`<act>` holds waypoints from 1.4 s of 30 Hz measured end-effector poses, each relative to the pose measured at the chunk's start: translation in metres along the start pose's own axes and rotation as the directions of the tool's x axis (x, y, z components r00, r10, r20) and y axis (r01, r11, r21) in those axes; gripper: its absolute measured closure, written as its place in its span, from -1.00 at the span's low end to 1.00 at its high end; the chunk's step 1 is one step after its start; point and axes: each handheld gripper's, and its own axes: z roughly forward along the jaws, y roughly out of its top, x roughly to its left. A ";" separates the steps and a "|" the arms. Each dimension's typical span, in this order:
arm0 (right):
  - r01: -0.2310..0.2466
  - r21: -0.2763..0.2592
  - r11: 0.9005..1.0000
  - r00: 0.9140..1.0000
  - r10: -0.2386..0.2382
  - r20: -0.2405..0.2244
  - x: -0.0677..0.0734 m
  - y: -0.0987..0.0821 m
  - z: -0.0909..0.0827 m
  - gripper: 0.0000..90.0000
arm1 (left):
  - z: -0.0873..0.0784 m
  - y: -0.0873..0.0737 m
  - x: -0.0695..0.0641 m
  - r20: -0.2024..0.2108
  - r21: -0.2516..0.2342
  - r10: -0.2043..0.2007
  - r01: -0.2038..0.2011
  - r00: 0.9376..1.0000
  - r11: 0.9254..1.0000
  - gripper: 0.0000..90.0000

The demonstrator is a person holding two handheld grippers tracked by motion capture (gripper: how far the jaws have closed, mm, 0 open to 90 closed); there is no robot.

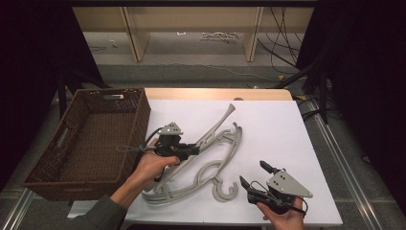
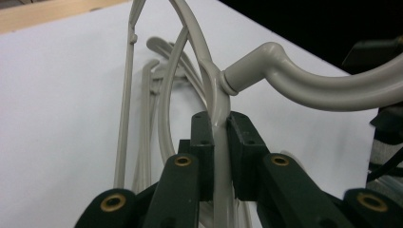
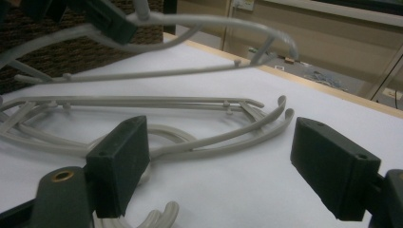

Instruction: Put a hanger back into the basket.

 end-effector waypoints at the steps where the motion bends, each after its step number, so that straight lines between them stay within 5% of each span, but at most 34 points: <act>1: 0.002 0.000 1.000 1.000 -0.002 0.001 0.000 0.000 0.000 -0.52 | -0.007 0.007 0.002 0.016 -0.028 -0.023 0.023 1.000 0.999 0.81; 12: 0.000 -0.002 1.000 1.000 0.000 -0.008 0.001 0.000 0.002 -0.52 | -0.045 0.039 0.001 0.044 -0.130 -0.061 0.067 0.997 0.989 0.81; 21: 0.006 0.005 1.000 1.000 -0.006 -0.012 0.001 0.000 0.004 -0.52 | -0.087 0.063 -0.005 0.023 -0.149 0.005 -0.001 1.000 0.989 0.81; 24: 0.003 0.001 1.000 1.000 -0.003 -0.011 0.001 0.000 0.004 -0.52 | -0.095 0.066 -0.003 0.009 -0.160 -0.006 0.007 1.000 0.987 0.81; 34: 0.003 0.008 1.000 1.000 -0.003 -0.009 0.001 -0.001 0.005 -0.52 | -0.134 0.060 0.029 -0.092 -0.182 0.006 -0.023 0.996 0.983 0.81; 42: 0.001 0.015 1.000 1.000 0.000 -0.010 0.001 0.000 0.006 -0.52 | -0.165 0.043 0.057 -0.175 -0.187 0.006 -0.039 0.984 0.982 0.81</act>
